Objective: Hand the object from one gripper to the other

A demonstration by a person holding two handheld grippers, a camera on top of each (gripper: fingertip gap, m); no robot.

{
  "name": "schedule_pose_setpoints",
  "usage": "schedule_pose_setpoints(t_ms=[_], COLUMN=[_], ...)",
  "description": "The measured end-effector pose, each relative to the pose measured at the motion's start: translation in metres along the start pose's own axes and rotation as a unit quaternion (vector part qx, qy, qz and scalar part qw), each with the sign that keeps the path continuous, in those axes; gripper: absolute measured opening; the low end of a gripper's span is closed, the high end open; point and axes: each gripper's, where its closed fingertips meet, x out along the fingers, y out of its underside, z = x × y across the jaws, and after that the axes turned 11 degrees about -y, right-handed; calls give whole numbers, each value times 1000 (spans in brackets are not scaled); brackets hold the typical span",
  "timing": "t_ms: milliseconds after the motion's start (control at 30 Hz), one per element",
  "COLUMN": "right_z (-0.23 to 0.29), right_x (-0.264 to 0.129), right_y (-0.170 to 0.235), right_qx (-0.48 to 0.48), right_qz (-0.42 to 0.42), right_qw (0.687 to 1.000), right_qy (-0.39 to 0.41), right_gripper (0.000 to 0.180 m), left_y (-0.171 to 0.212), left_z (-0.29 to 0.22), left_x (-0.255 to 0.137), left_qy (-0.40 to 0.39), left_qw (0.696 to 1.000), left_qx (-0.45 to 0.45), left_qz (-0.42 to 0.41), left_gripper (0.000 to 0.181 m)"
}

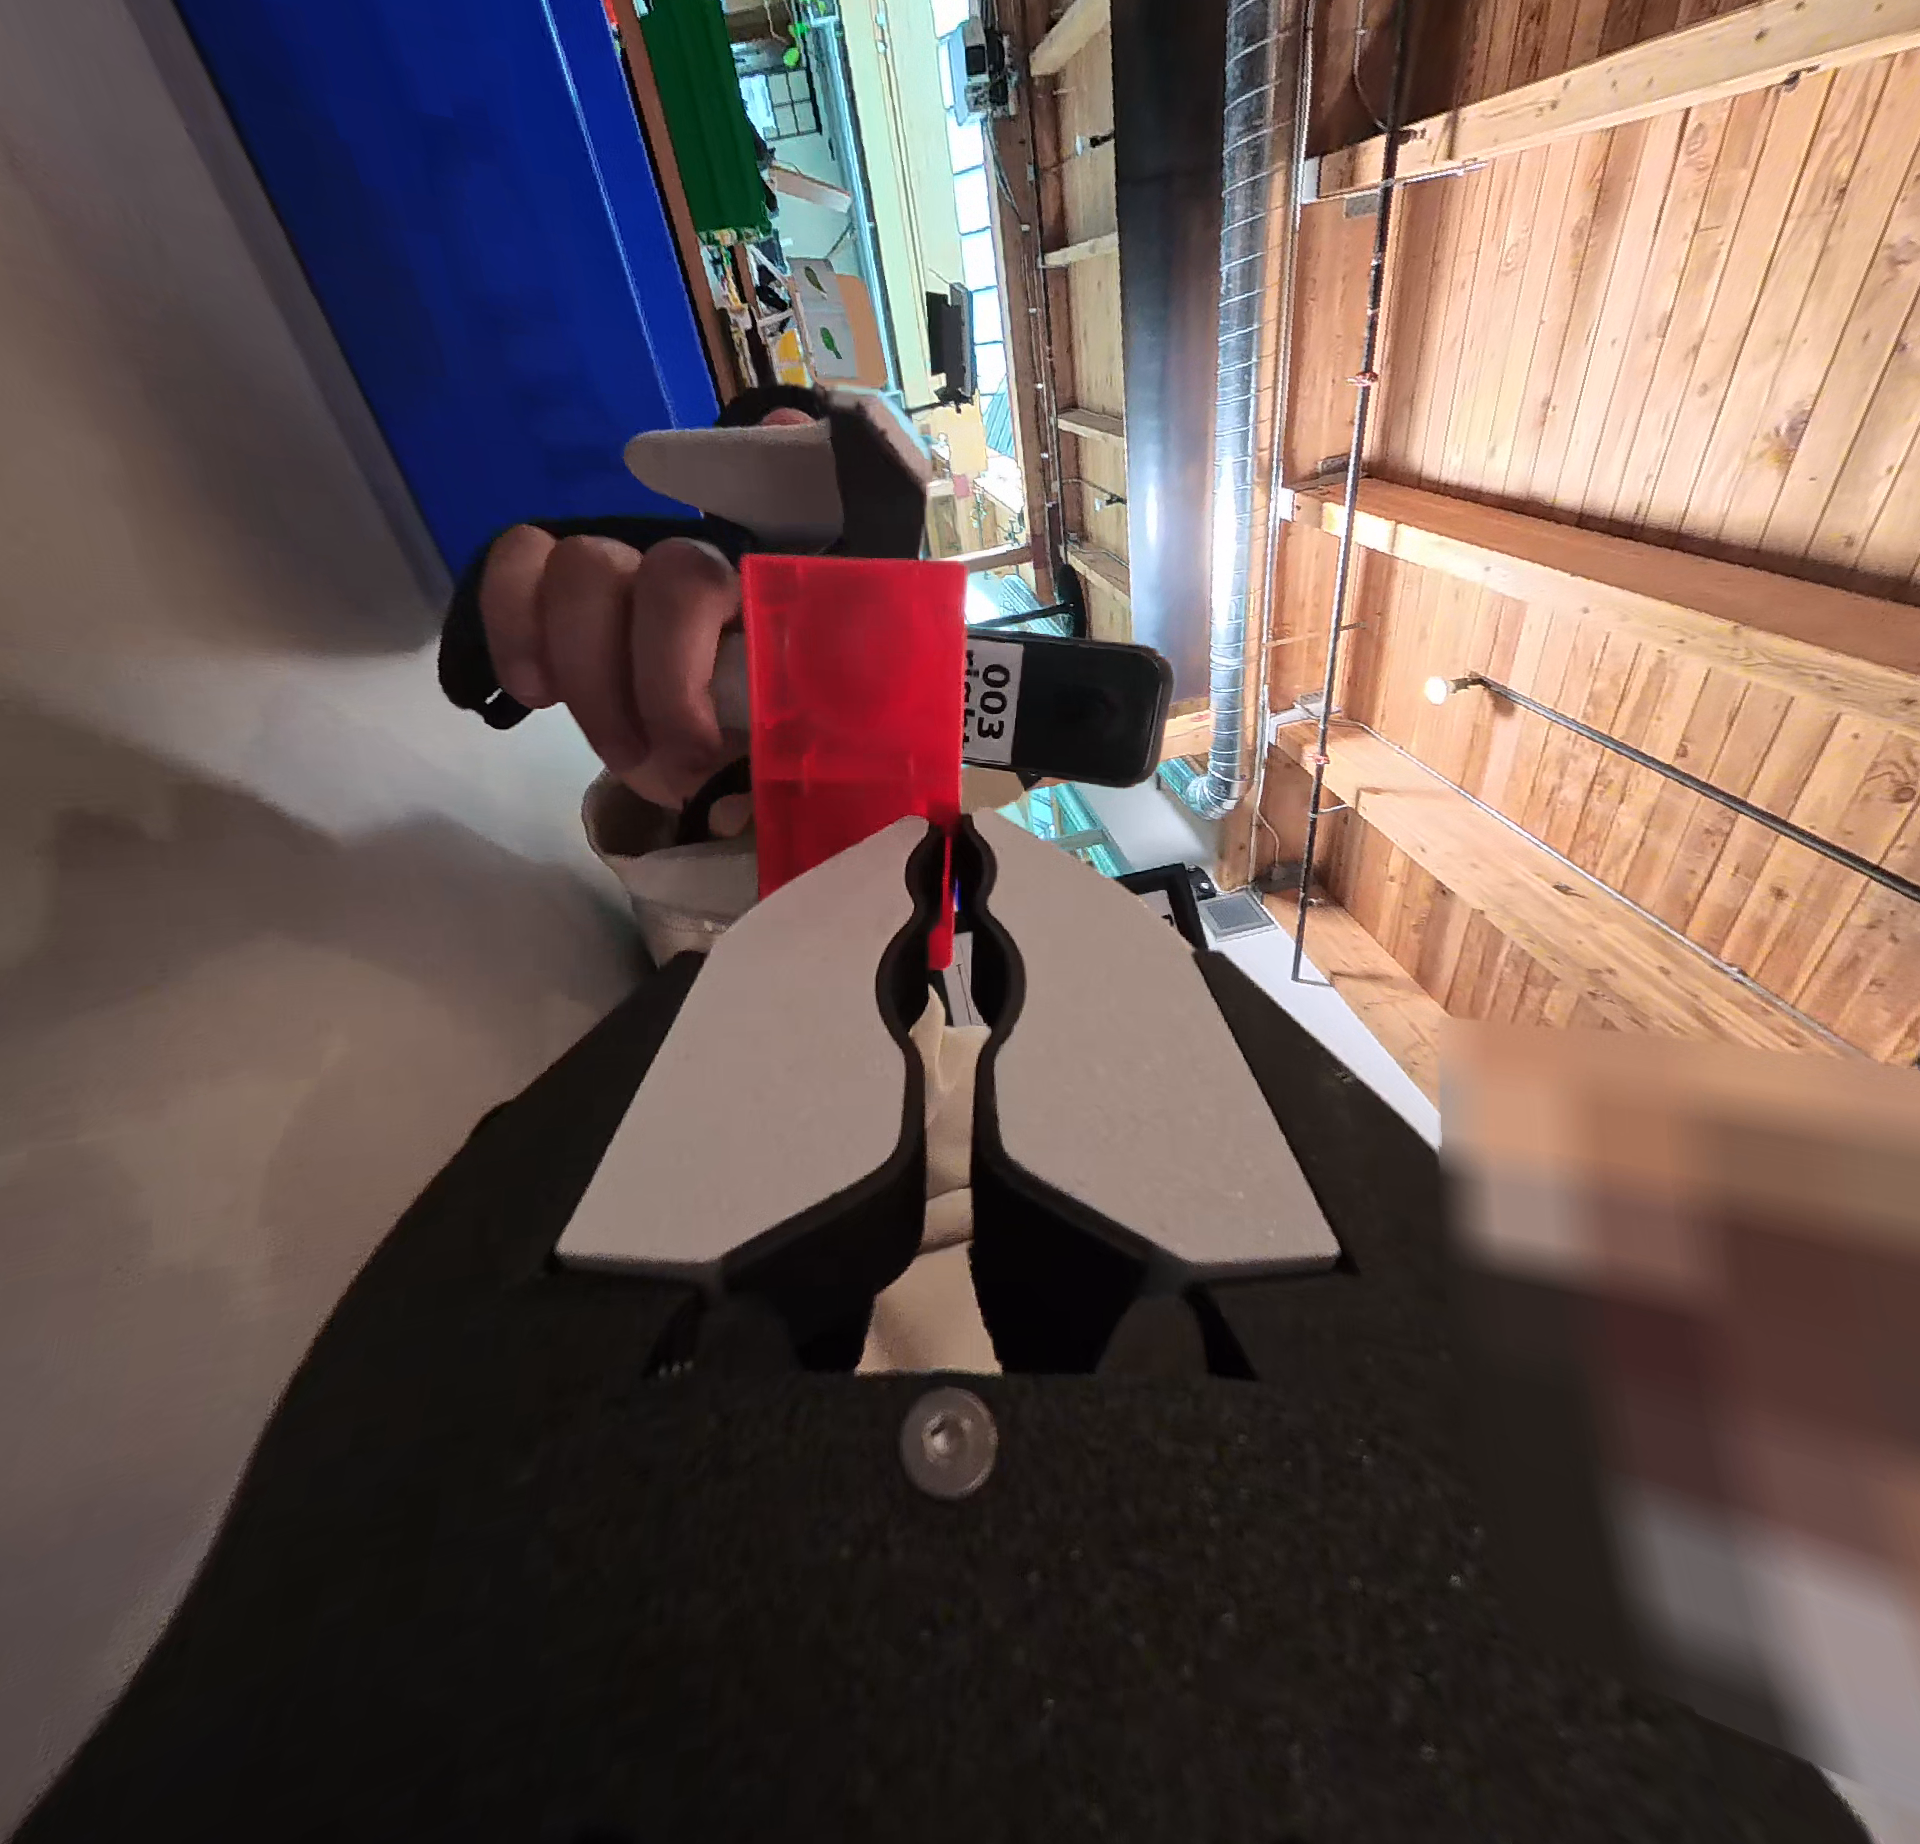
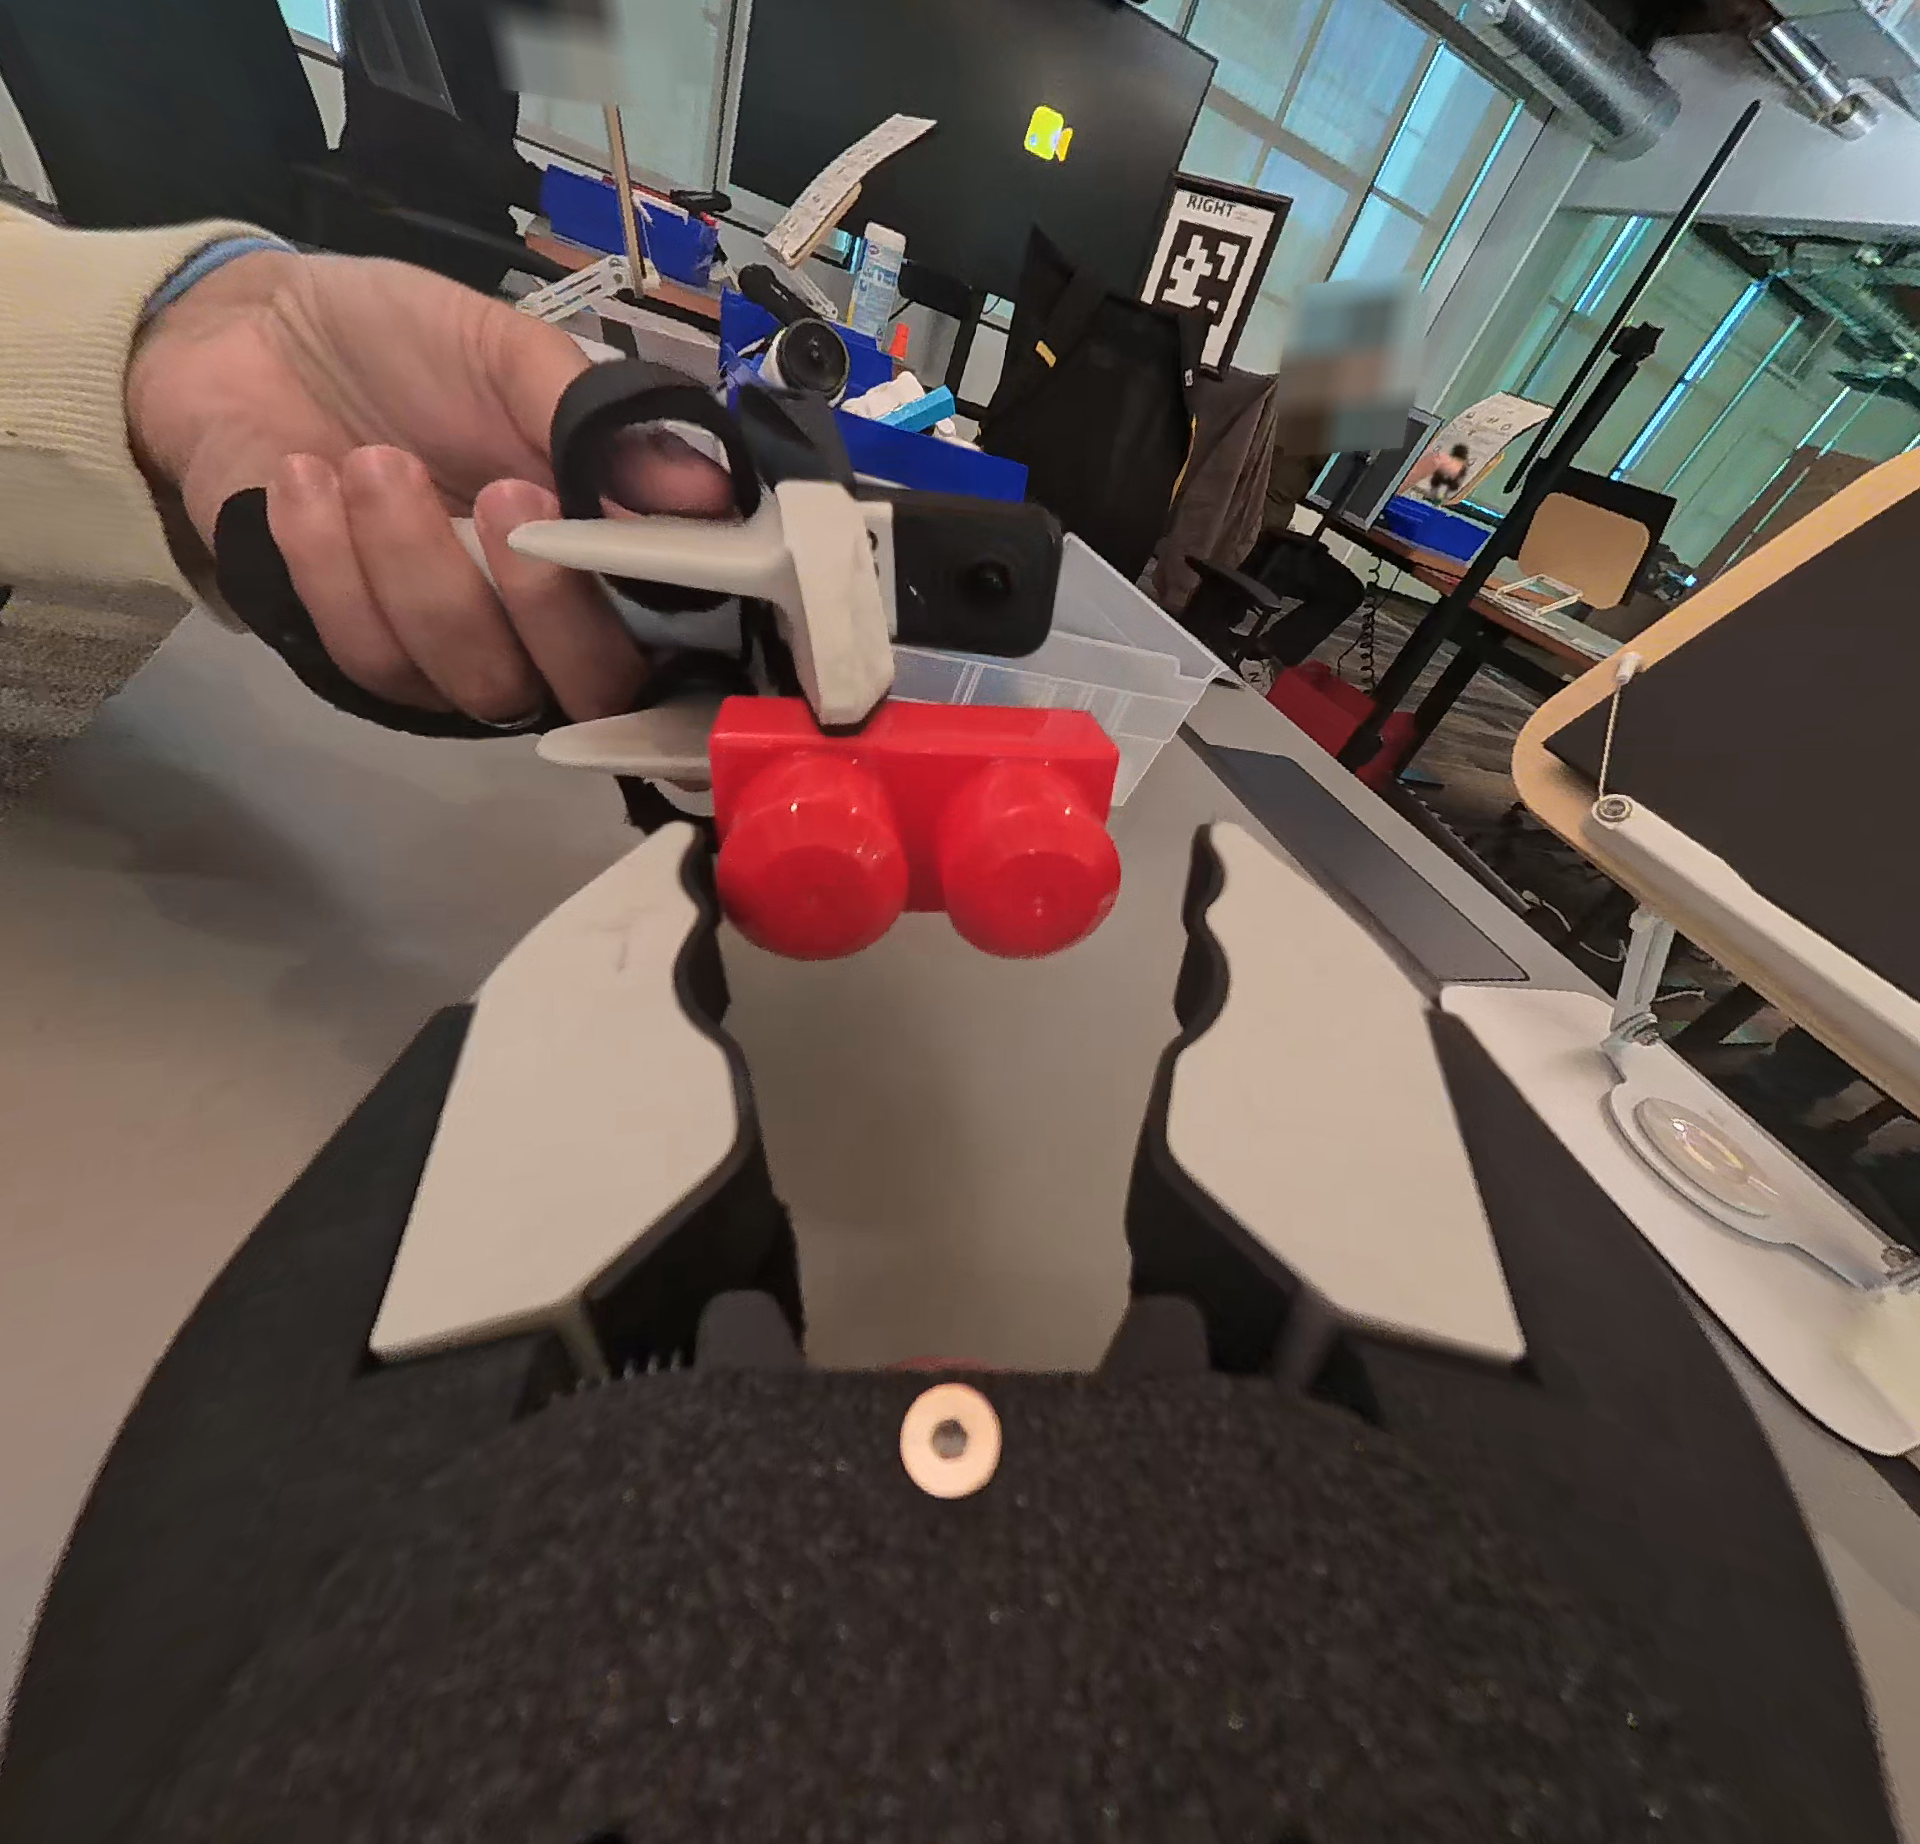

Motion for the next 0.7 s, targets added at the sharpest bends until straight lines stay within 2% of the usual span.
schedule_pose_setpoints(t_ms=[67, 200, 267, 367, 433, 567, 700], right_z=[5, 5, 4, 5, 6, 12, 22], right_x=[-1, 0, -1, -1, -2, -4, -7], right_y=[-1, 3, 2, 8, 9, 5, -6], right_qx=[-14, 5, 9, 18, 39, 88, 106], right_qz=[4, 32, 35, 61, 63, 50, 18], right_qw=[1000, 999, 999, 998, 997, 992, 988], right_qy=[-14, -21, -19, -25, -34, -71, -111], right_gripper=[72, 72, 72, 71, 71, 71, 71], left_y=[0, 0, 0, -12, -16, -7, 0], left_z=[0, 3, 14, 31, 28, 7, 1], left_x=[2, 3, 1, -13, -22, -30, -42], left_qy=[5, -28, -99, -238, -288, -280, -279], left_qw=[1000, 998, 989, 947, 915, 888, 869], left_qx=[-4, 50, 106, 216, 283, 363, 406], left_qz=[-2, 3, 10, -3, -5, 25, 49], left_gripper=[1, 4, 25, 44, 45, 48, 51])
